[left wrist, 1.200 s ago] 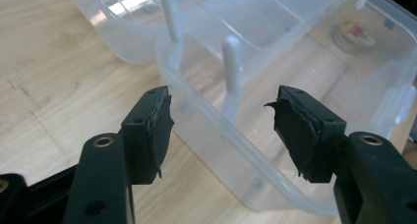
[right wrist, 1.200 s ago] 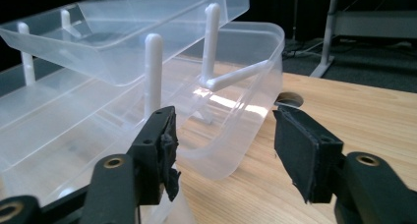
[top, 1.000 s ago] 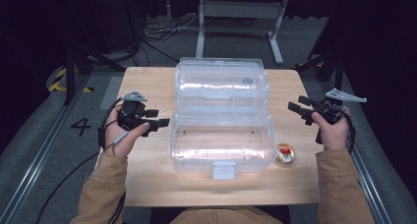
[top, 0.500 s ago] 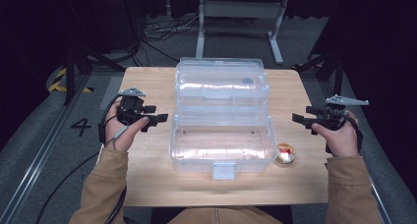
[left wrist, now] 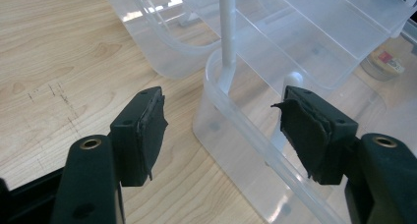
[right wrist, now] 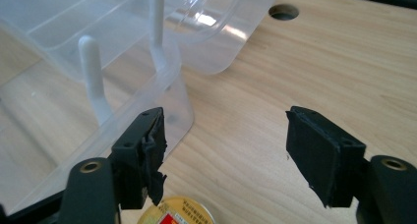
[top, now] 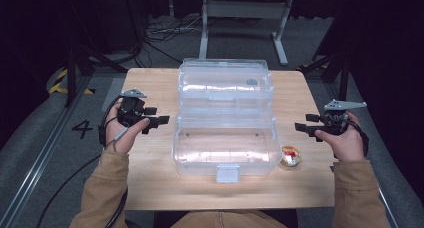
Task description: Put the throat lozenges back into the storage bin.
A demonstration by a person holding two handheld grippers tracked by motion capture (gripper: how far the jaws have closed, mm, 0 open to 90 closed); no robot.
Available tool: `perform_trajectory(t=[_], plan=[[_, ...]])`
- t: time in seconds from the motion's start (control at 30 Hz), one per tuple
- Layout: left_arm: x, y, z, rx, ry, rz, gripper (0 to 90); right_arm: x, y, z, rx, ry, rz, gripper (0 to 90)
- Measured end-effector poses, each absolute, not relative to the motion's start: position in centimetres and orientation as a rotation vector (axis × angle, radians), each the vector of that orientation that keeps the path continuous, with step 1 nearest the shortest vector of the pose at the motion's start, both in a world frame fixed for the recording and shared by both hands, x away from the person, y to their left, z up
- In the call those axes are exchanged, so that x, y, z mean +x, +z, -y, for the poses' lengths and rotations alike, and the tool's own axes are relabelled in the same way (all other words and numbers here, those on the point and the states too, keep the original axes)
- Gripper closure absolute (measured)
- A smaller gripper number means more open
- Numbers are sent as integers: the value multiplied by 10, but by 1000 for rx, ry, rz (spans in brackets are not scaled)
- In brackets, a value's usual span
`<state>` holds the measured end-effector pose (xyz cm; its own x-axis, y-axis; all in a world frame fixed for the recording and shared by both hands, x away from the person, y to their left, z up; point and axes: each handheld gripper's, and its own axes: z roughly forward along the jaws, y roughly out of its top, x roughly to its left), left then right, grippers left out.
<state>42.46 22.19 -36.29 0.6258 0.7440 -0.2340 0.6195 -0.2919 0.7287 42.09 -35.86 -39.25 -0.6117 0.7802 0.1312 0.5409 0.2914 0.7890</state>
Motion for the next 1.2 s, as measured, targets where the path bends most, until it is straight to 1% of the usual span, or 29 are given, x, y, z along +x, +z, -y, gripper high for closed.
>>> perform_trajectory(t=[0.17,0.8,1.2], plan=[[425,-363,-221,2016,187,-1068,339,420,-395,355,1230,1140,-2356,342],[426,-365,-221,2029,176,-1075,326,420,-415,332,1209,870,-2673,298],[427,-367,-224,2030,174,-1090,325,423,-439,320,1238,675,-2839,274]])
